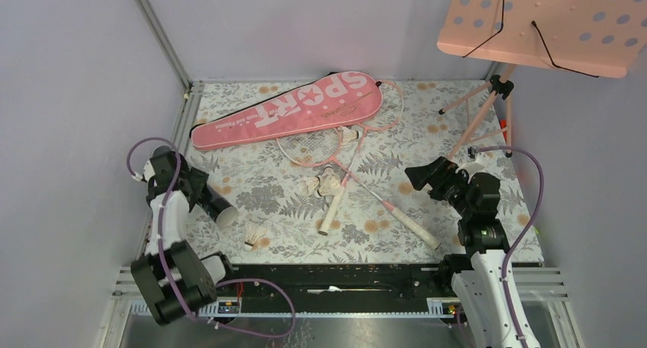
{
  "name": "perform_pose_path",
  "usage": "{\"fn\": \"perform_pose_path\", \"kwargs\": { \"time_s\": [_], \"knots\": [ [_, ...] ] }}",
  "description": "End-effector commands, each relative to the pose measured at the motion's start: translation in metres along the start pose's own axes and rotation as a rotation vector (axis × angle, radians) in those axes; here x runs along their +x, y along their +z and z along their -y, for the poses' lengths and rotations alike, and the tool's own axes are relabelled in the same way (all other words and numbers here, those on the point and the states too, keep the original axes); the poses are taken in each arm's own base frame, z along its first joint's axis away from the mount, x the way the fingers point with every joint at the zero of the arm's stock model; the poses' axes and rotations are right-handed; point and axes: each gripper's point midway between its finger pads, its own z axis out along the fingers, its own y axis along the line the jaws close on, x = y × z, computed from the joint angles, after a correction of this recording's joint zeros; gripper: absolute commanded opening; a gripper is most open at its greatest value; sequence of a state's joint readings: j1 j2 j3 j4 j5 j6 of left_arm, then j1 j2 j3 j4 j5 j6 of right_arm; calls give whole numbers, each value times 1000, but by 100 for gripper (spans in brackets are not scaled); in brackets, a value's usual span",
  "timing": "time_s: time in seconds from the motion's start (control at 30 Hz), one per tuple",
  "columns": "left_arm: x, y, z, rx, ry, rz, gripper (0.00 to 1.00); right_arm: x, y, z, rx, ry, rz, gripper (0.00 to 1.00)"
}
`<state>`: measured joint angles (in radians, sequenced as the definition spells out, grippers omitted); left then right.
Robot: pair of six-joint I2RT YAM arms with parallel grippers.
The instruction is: Pack up the badminton gear
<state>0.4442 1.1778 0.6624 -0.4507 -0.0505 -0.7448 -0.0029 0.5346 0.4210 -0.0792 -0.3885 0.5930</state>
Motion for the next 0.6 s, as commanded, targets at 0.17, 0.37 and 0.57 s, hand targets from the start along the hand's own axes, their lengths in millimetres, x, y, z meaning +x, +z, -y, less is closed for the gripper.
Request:
{"fn": "perform_pose_path", "kwargs": {
  "time_s": [0.17,0.37,0.57],
  "knots": [
    [-1,-110,92,477,-19,112,35,-7,-20,-51,-217,-55,-16,99],
    [37,-160,121,682,47,70,30,6,-30,-90,-398,-134,-62,99],
    [76,-170,138,727,23,-33,25,57,-7,-131,-460,-339,-241,97]
  ]
}}
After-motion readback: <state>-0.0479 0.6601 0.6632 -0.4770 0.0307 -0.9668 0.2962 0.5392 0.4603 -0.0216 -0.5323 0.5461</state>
